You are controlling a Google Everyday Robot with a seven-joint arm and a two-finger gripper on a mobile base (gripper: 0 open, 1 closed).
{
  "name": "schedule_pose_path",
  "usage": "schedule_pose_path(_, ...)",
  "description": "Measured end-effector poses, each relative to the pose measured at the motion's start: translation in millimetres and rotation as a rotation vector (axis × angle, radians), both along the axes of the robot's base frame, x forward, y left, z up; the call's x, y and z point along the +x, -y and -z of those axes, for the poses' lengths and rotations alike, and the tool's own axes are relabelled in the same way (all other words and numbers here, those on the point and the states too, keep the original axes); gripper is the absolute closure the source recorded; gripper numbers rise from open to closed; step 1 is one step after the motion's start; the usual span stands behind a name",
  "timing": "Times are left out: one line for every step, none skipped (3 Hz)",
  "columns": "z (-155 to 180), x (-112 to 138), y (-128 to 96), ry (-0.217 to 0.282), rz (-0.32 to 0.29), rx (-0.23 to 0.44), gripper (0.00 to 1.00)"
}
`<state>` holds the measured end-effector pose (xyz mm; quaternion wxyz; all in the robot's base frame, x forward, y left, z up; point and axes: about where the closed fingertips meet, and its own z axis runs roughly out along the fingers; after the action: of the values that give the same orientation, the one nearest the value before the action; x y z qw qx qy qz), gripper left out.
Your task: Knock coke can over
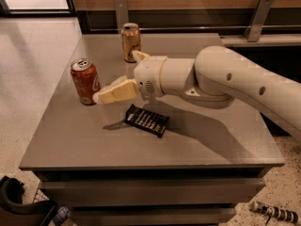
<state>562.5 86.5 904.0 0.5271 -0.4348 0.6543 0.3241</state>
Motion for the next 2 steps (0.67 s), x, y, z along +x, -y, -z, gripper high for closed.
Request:
schedule_pose_path(5,3,-12,-0.006,0.006,0.052,0.00)
schedule_pose_path(11,11,-38,0.068,0.029,0.016,0.00)
